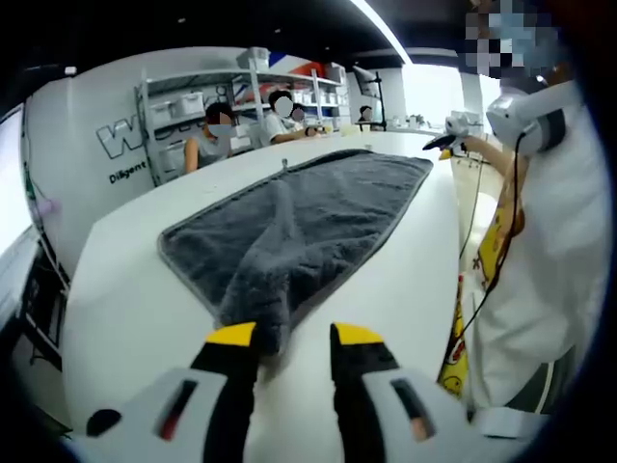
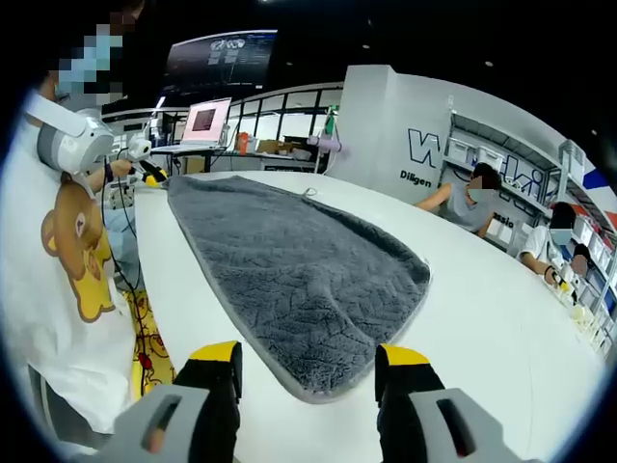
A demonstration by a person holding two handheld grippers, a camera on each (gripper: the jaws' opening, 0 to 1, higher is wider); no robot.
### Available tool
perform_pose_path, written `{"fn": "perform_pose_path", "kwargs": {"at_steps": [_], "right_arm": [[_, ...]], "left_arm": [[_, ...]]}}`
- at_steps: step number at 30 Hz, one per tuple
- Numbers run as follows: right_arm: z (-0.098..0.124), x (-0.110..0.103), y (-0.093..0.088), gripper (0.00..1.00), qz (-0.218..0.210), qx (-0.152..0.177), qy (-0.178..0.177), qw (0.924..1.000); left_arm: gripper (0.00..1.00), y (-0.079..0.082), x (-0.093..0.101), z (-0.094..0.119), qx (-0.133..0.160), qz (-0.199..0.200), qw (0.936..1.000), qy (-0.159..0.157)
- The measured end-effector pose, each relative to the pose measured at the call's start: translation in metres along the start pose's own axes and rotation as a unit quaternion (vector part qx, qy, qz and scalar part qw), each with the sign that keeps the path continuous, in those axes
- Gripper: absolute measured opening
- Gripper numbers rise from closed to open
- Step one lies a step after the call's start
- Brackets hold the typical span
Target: Fold the towel on the table until its edges align and the towel forms a compact rectangular stack.
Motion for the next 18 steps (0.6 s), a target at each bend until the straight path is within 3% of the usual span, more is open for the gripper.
{"fn": "perform_pose_path", "kwargs": {"at_steps": [18], "right_arm": [[-0.002, 0.001, -0.003, 0.56, -0.001, -0.017, 0.007, 0.9998]], "left_arm": [[0.14, -0.003, -0.003, -0.011, -0.045, -0.018, 0.9987, 0.014]]}}
Point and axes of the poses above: the point that each gripper's makers call its tool centre point, and the gripper's own axes: z roughly backward along the fingers, x roughly to its right, y roughly out of its top, the point moved 5 cm from there along z, roughly backward along the fingers, and after that the axes turned 14 degrees about -y, right-handed, at the moved point
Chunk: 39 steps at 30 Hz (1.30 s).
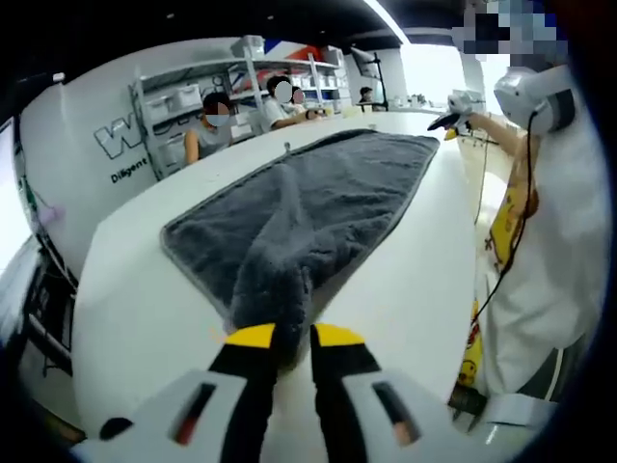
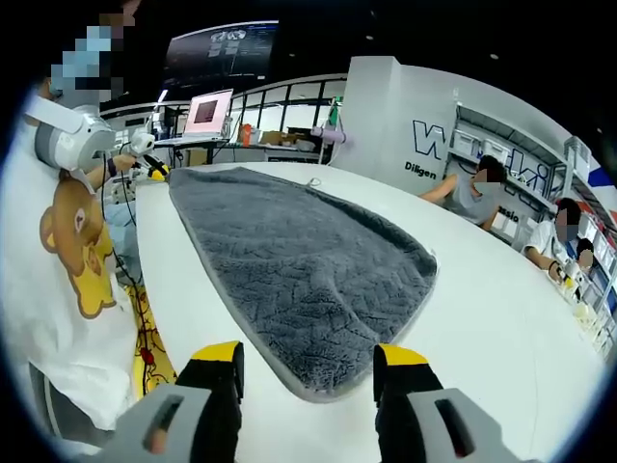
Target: Fold the towel on the table until its edges align and the towel forms a compact rectangular stack.
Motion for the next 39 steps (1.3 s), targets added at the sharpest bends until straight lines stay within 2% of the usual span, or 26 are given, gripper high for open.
{"fn": "perform_pose_path", "kwargs": {"at_steps": [8, 16, 23, 26, 39], "right_arm": [[0.004, -0.001, -0.004, 0.55, -0.007, -0.008, -0.005, 0.9999], [-0.003, -0.004, -0.003, 0.47, -0.016, -0.009, 0.005, 0.9998], [-0.007, 0.001, -0.006, 0.35, -0.028, -0.017, 0.004, 0.9995], [-0.009, 0.001, -0.009, 0.33, -0.022, -0.027, 0.002, 0.9994], [-0.01, 0.002, -0.014, 0.27, -0.051, -0.034, 0.018, 0.998]], "left_arm": [[0.08, -0.003, -0.004, -0.002, -0.006, 0.01, 0.9999, -0.007], [0.06, -0.004, -0.003, -0.002, -0.013, 0.017, 0.9997, -0.01], [0.06, -0.005, -0.002, 0.0, -0.013, 0.02, 0.9996, -0.012], [0.06, -0.005, -0.002, 0.001, -0.013, 0.02, 0.9996, -0.012], [0.05, -0.004, 0.001, -0.001, -0.014, 0.021, 0.9996, -0.013]]}}
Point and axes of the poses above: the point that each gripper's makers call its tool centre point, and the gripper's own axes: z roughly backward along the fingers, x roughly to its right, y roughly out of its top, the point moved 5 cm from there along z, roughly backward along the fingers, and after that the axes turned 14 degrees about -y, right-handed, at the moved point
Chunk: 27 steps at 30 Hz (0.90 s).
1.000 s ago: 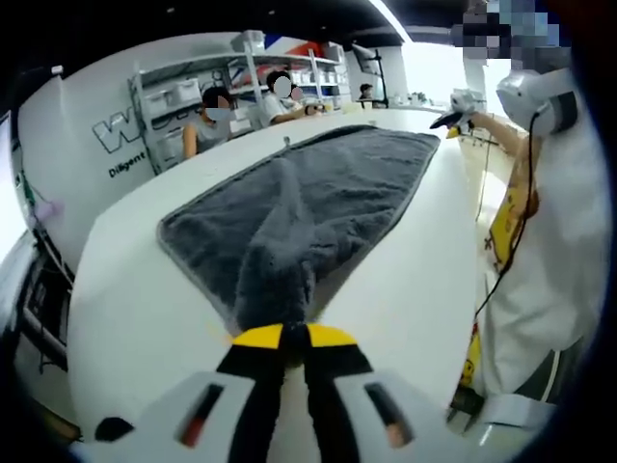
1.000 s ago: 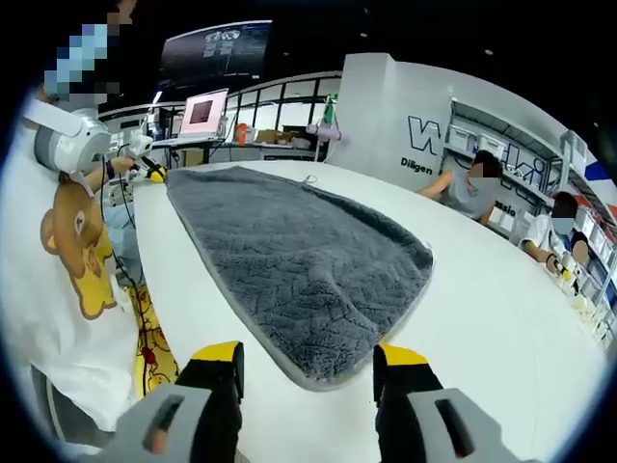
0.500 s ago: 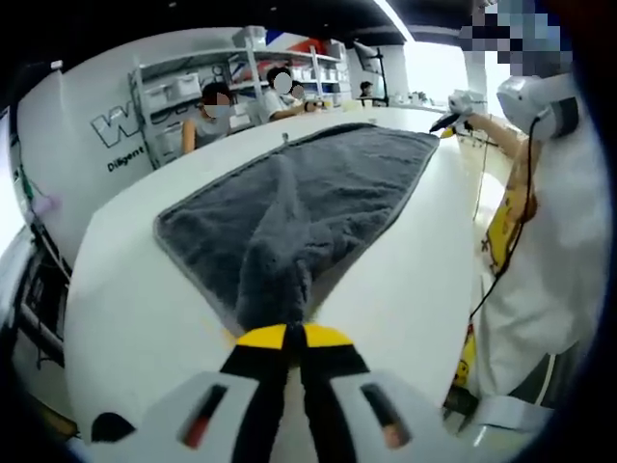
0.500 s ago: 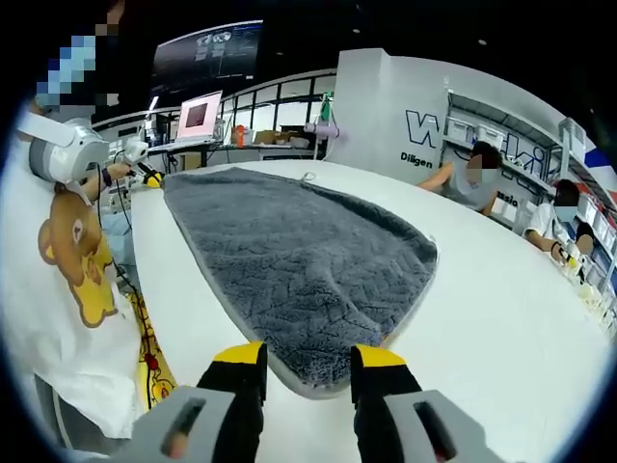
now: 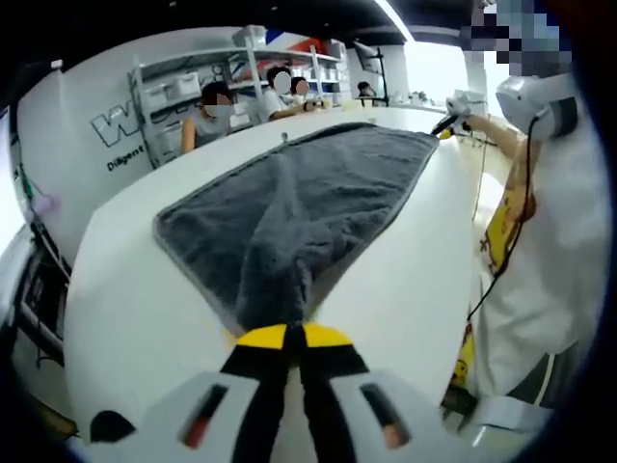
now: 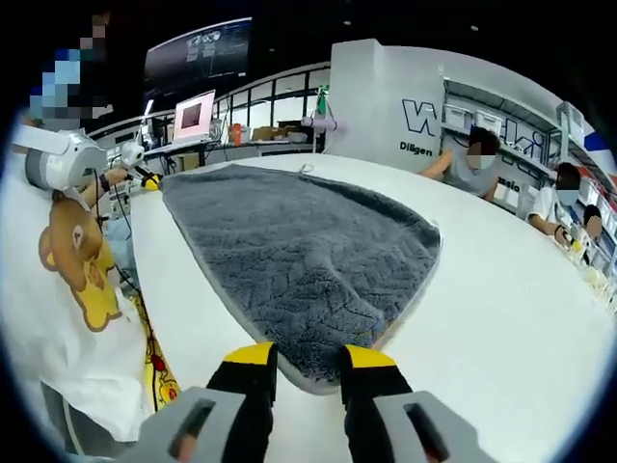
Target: Fold the towel on the table until its edges align and the towel forms a compact rectangular stack.
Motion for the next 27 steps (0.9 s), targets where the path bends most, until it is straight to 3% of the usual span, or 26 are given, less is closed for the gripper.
{"fn": "perform_pose_path", "kwargs": {"at_steps": [6, 14, 19, 27], "right_arm": [[0.0, -0.001, 0.0, 0.22, -0.008, -0.003, 0.009, 0.9999], [0.001, 0.004, -0.003, 0.06, -0.012, -0.001, 0.012, 0.9999], [0.002, 0.002, -0.002, 0.04, 0.0, -0.002, 0.006, 1.0], [0.008, 0.0, 0.007, 0.03, 0.007, 0.016, -0.006, 0.9998]], "left_arm": [[0.05, -0.001, 0.0, 0.001, -0.001, 0.001, 1.0, 0.0], [0.04, 0.0, 0.005, 0.0, -0.006, -0.001, 1.0, 0.003], [0.04, 0.002, 0.007, 0.002, -0.008, -0.003, 0.9999, 0.008], [0.04, 0.01, 0.009, 0.011, 0.015, -0.008, 0.9996, 0.022]]}}
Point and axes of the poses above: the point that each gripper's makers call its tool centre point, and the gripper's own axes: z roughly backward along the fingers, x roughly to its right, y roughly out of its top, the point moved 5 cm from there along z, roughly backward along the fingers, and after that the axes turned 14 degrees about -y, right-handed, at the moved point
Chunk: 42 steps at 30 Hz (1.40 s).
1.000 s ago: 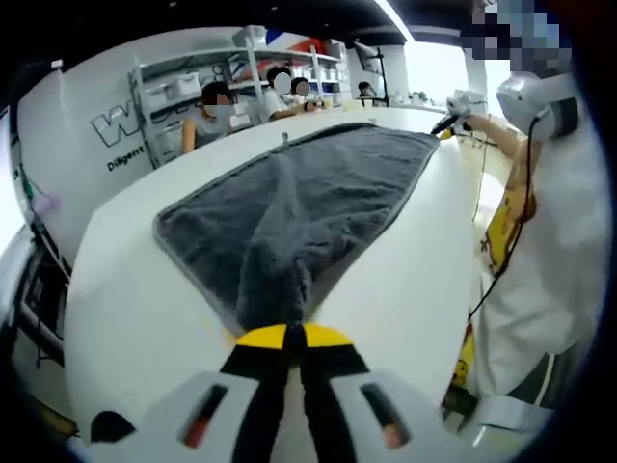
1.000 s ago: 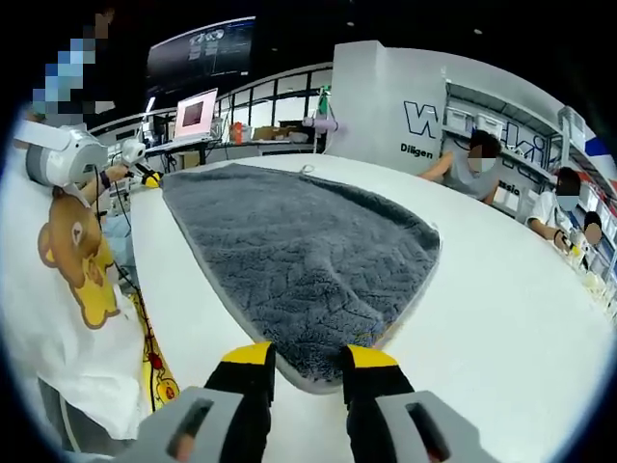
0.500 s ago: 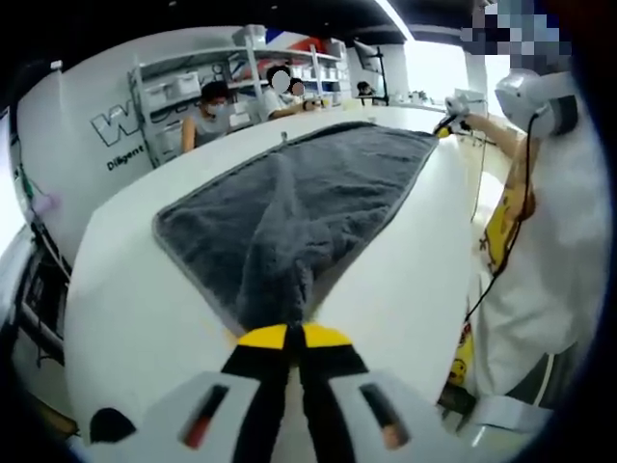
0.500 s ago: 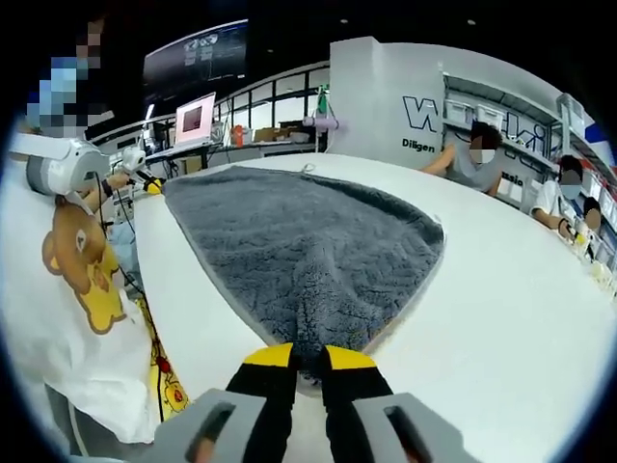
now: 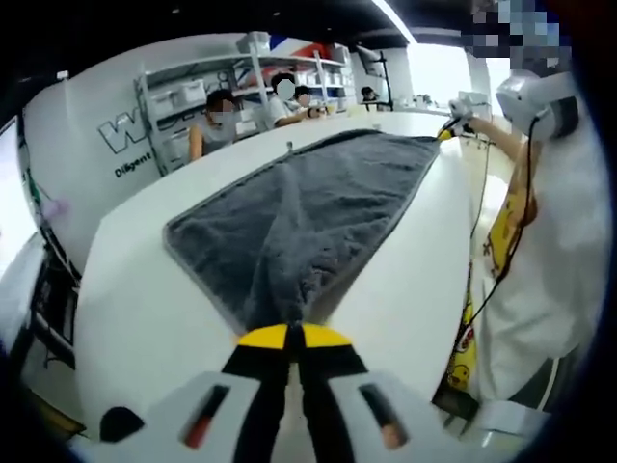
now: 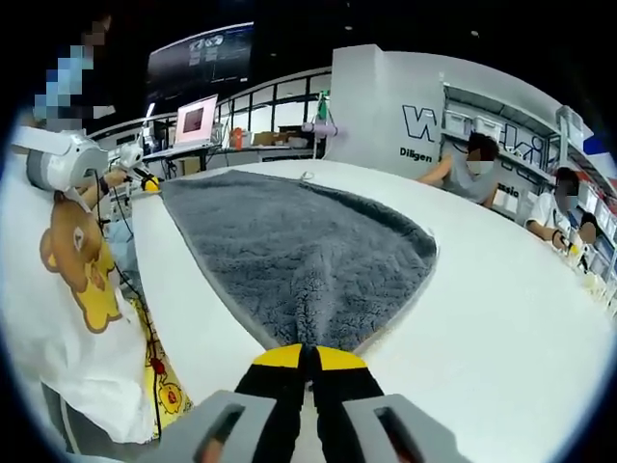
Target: Fold the towel on the table until its edges align and the towel forms a compact rectangular stack.
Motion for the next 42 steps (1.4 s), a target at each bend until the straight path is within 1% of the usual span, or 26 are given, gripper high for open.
{"fn": "perform_pose_path", "kwargs": {"at_steps": [3, 5, 8, 15, 21, 23, 26, 28, 29, 33, 35, 36, 37, 38, 40, 41, 42], "right_arm": [[0.001, -0.002, 0.002, 0.03, 0.002, 0.005, -0.004, 1.0], [0.001, -0.003, 0.002, 0.03, 0.002, 0.006, -0.004, 1.0], [0.001, -0.003, 0.003, 0.03, 0.003, 0.007, -0.008, 0.9999], [0.006, -0.006, 0.012, 0.02, 0.007, 0.015, -0.014, 0.9998], [0.008, -0.003, 0.015, 0.02, 0.008, 0.023, -0.019, 0.9995], [0.01, -0.001, 0.018, 0.02, 0.006, 0.03, -0.019, 0.9993], [0.015, 0.002, 0.028, 0.02, -0.004, 0.054, -0.021, 0.9983], [0.017, 0.006, 0.035, 0.02, -0.007, 0.071, -0.026, 0.9971], [0.017, 0.007, 0.036, 0.02, -0.008, 0.073, -0.027, 0.9969], [0.017, 0.018, 0.059, 0.02, -0.013, 0.109, -0.044, 0.993], [0.017, 0.023, 0.065, 0.02, -0.015, 0.114, -0.044, 0.9924], [0.014, 0.031, 0.073, 0.02, -0.013, 0.123, -0.053, 0.991], [0.013, 0.034, 0.077, 0.02, -0.011, 0.126, -0.057, 0.9904], [0.011, 0.037, 0.081, 0.02, -0.008, 0.129, -0.06, 0.9899], [0.007, 0.042, 0.087, 0.02, -0.008, 0.132, -0.062, 0.9893], [0.002, 0.045, 0.095, 0.02, -0.002, 0.135, -0.066, 0.9886], [-0.001, 0.048, 0.1, 0.02, -0.001, 0.137, -0.067, 0.9884]], "left_arm": [[0.04, 0.005, 0.001, 0.003, 0.011, -0.005, 0.9999, 0.006], [0.04, 0.006, 0.001, 0.003, 0.012, -0.007, 0.9999, 0.007], [0.04, 0.006, 0.001, 0.003, 0.014, -0.009, 0.9998, 0.009], [0.04, 0.008, -0.002, 0.006, 0.025, -0.012, 0.9995, 0.014], [0.04, 0.012, -0.002, 0.01, 0.033, -0.018, 0.9991, 0.019], [0.04, 0.015, -0.002, 0.012, 0.037, -0.02, 0.9989, 0.021], [0.04, 0.024, 0.0, 0.015, 0.046, -0.03, 0.998, 0.032], [0.04, 0.03, -0.003, 0.018, 0.054, -0.036, 0.997, 0.04], [0.04, 0.031, -0.004, 0.019, 0.056, -0.037, 0.9969, 0.042], [0.04, 0.05, -0.014, 0.026, 0.078, -0.051, 0.9936, 0.064], [0.04, 0.057, -0.019, 0.027, 0.082, -0.057, 0.9924, 0.073], [0.04, 0.061, -0.023, 0.027, 0.083, -0.058, 0.9919, 0.077], [0.04, 0.063, -0.025, 0.027, 0.084, -0.059, 0.9916, 0.078], [0.04, 0.07, -0.032, 0.027, 0.089, -0.063, 0.9904, 0.085], [0.04, 0.075, -0.038, 0.028, 0.09, -0.065, 0.9895, 0.092], [0.04, 0.083, -0.045, 0.028, 0.094, -0.069, 0.9878, 0.102], [0.04, 0.087, -0.049, 0.029, 0.096, -0.07, 0.9873, 0.106]]}}
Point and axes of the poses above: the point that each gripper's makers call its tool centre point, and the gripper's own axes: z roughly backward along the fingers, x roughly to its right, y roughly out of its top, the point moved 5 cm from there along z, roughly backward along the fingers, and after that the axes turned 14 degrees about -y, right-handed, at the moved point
